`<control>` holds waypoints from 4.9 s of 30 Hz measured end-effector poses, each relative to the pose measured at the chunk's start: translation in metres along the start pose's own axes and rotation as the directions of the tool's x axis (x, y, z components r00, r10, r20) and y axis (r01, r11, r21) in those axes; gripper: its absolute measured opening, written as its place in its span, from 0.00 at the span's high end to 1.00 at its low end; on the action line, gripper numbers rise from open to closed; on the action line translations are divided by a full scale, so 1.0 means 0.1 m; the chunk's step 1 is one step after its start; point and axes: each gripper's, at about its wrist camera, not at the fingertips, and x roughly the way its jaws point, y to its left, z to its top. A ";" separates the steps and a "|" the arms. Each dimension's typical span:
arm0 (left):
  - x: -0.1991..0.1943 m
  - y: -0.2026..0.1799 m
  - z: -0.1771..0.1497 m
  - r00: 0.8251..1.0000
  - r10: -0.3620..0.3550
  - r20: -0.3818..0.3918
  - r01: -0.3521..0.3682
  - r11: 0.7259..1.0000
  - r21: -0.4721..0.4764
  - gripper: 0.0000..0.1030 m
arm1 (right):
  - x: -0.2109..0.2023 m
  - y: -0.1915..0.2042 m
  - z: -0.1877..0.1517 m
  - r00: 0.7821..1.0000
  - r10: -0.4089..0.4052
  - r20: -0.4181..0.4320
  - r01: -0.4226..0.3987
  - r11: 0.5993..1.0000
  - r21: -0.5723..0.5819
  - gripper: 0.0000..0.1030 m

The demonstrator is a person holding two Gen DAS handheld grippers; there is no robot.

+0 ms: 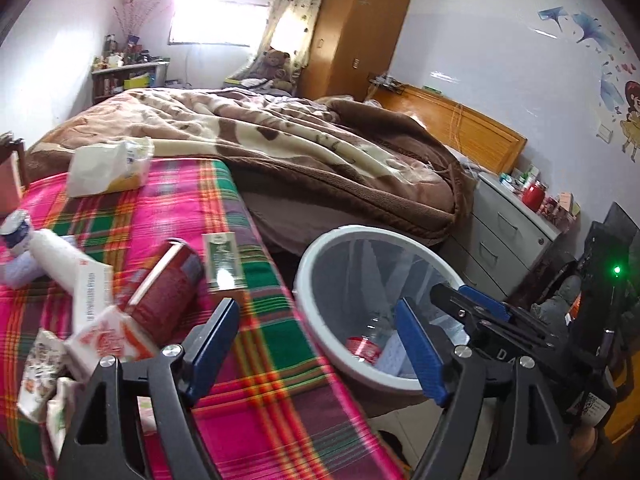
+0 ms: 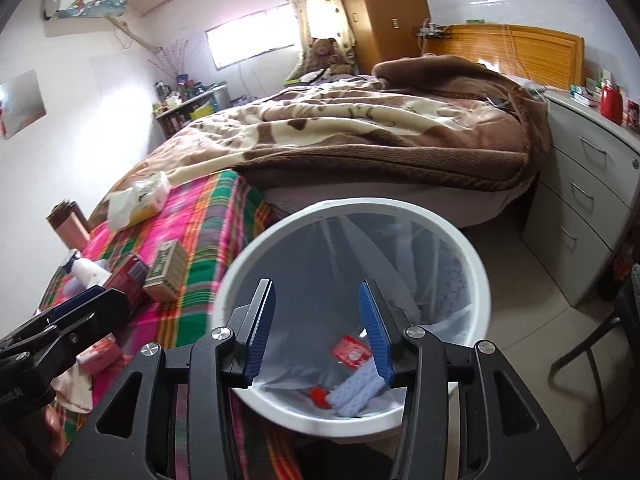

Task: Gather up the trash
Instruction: 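Grasp the purple milk carton with the left tool while the right tool grasps the strawberry carton, then carry both cartons over the wastebasket and release them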

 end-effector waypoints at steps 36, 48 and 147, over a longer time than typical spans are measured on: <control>-1.20 2.00 -0.40 0.932 0.356 0.070 -0.337 0.921 -0.197 0.18 | 0.26 1.55 -0.38 0.924 0.341 -0.173 -0.372 0.907 -0.196 0.29; -1.29 2.63 -0.43 0.891 0.454 0.006 -0.442 0.869 -0.222 0.15 | 0.40 1.73 -0.41 0.912 0.342 -0.225 -0.387 0.900 -0.201 0.28; -1.09 2.03 -0.43 0.954 0.301 0.008 -0.293 0.934 -0.204 0.61 | 0.19 1.50 -0.35 0.910 0.392 -0.136 -0.406 0.909 -0.095 0.64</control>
